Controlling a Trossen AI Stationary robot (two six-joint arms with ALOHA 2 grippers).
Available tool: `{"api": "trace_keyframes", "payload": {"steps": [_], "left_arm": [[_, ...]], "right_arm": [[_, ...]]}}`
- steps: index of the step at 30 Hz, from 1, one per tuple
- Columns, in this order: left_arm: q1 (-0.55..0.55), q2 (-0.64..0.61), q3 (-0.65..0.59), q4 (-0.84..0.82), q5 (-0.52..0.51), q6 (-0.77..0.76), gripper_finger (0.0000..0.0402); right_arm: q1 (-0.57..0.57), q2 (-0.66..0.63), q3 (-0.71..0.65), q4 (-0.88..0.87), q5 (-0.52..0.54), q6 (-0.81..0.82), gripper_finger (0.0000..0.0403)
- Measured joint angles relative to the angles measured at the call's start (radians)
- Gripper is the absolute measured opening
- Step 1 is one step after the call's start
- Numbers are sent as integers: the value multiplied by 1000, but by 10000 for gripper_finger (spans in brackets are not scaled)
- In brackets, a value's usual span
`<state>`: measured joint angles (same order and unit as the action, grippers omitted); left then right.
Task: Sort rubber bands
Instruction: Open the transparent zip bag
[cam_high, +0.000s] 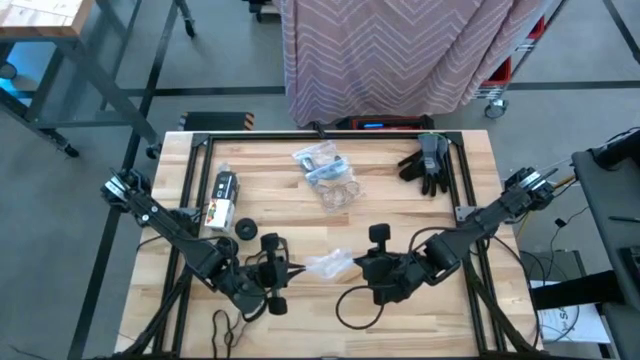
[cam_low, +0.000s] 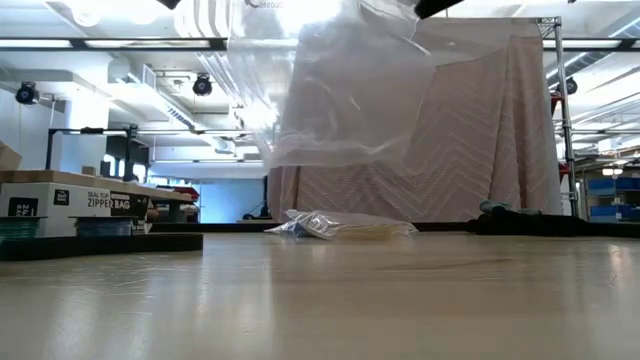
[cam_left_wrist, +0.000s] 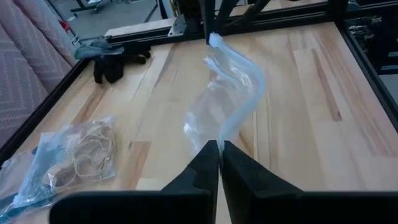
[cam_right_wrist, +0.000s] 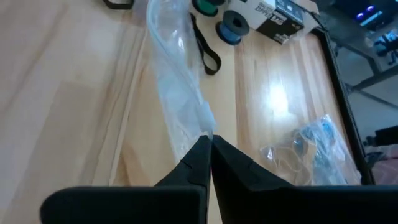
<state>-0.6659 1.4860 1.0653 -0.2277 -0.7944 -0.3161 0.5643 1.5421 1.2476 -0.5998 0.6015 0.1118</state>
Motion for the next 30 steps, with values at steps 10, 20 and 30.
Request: {"api": "trace_keyframes", "payload": {"steps": [10, 20, 30], "left_arm": [[0, -1, 0, -33, -12, -2, 1], [8, -8, 0, -52, -156, -109, 0], [59, 30, 0, -38, -1, -109, 0]], "right_arm": [[-7, 0, 0, -34, 0, 74, 0], [-7, 0, 0, -79, -9, 404, 0], [-34, 0, 0, 30, -37, 413, 0]]}}
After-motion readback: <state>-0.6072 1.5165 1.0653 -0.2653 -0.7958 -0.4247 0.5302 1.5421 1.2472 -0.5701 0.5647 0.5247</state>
